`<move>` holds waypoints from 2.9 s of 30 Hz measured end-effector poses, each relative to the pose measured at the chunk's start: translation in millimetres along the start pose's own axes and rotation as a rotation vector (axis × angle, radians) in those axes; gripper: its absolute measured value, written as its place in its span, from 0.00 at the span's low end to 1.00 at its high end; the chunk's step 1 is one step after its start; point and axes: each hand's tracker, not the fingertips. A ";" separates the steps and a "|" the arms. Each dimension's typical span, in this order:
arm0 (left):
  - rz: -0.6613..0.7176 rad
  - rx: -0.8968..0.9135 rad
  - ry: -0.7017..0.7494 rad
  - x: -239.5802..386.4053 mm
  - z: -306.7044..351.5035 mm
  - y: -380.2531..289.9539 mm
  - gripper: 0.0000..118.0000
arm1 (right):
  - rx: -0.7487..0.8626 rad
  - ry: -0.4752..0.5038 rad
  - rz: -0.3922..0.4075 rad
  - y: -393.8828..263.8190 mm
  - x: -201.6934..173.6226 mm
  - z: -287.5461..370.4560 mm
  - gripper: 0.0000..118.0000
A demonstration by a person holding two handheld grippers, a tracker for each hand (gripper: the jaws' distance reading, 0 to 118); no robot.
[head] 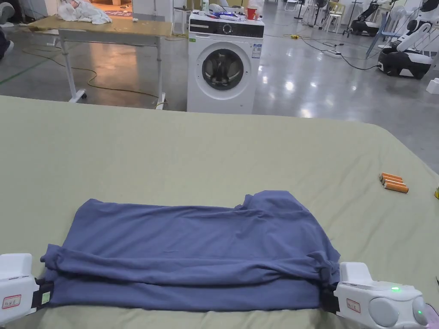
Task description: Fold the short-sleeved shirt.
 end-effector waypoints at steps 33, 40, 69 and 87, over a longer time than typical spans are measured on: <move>0.048 -0.071 0.030 -31.0 71.1 -123.9 0.00 | -0.081 -0.046 0.032 -112.1 -16.1 104.8 0.08; 0.022 0.005 0.050 -32.3 79.0 -108.6 0.29 | -0.008 -0.174 0.073 -93.3 -21.4 127.8 0.56; -0.080 0.613 0.117 60.3 101.2 19.6 0.00 | 0.867 -0.075 0.032 37.9 -160.2 140.4 0.01; 0.023 -0.152 0.047 -26.8 -79.6 99.0 0.55 | 0.733 -0.096 0.013 26.6 -133.2 116.4 0.01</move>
